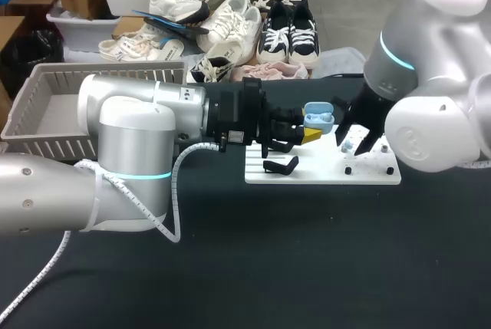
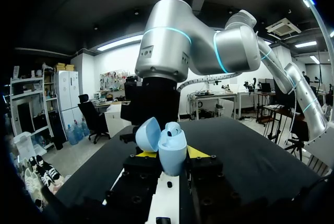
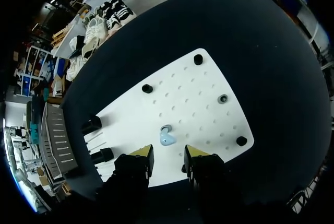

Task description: Pick up each earbud case from the left stands, insert the matching earbuds, close the lid, and place the case in the box.

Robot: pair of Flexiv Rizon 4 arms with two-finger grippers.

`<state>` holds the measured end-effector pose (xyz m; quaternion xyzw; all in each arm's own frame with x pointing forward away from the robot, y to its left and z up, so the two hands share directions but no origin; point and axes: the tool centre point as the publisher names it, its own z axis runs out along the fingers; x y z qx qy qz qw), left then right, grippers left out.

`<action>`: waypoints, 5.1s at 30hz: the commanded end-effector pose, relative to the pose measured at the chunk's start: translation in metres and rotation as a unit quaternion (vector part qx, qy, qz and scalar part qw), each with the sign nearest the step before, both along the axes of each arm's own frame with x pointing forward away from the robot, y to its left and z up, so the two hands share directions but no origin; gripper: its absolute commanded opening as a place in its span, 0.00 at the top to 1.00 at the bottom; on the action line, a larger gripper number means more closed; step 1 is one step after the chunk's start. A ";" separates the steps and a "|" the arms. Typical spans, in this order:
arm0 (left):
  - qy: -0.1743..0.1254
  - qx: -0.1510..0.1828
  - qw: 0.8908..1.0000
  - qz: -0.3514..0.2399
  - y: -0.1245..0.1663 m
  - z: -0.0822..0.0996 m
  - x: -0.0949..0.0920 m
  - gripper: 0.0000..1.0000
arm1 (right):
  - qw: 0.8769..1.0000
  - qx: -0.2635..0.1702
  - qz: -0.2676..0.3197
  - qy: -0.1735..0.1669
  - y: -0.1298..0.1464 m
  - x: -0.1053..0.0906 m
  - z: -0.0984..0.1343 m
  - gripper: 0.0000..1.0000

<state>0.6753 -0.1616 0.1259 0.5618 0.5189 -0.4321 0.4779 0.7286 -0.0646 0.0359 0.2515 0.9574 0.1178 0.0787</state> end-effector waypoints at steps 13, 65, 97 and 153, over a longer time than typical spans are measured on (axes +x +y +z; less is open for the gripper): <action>-0.001 -0.001 1.000 0.000 0.000 -0.001 0.000 1.00 | 1.000 0.001 -0.006 0.006 -0.003 0.007 -0.005 0.64; -0.001 -0.001 1.000 0.000 0.000 -0.001 0.000 1.00 | 1.000 -0.002 -0.001 -0.008 -0.006 0.001 0.018 1.00; -0.001 -0.001 1.000 0.000 0.000 -0.001 0.000 1.00 | 0.924 -0.162 0.347 -0.009 -0.034 -0.105 0.123 1.00; -0.001 -0.001 1.000 0.000 0.000 -0.001 0.000 1.00 | 0.840 -0.165 0.514 -0.055 0.066 -0.074 0.155 1.00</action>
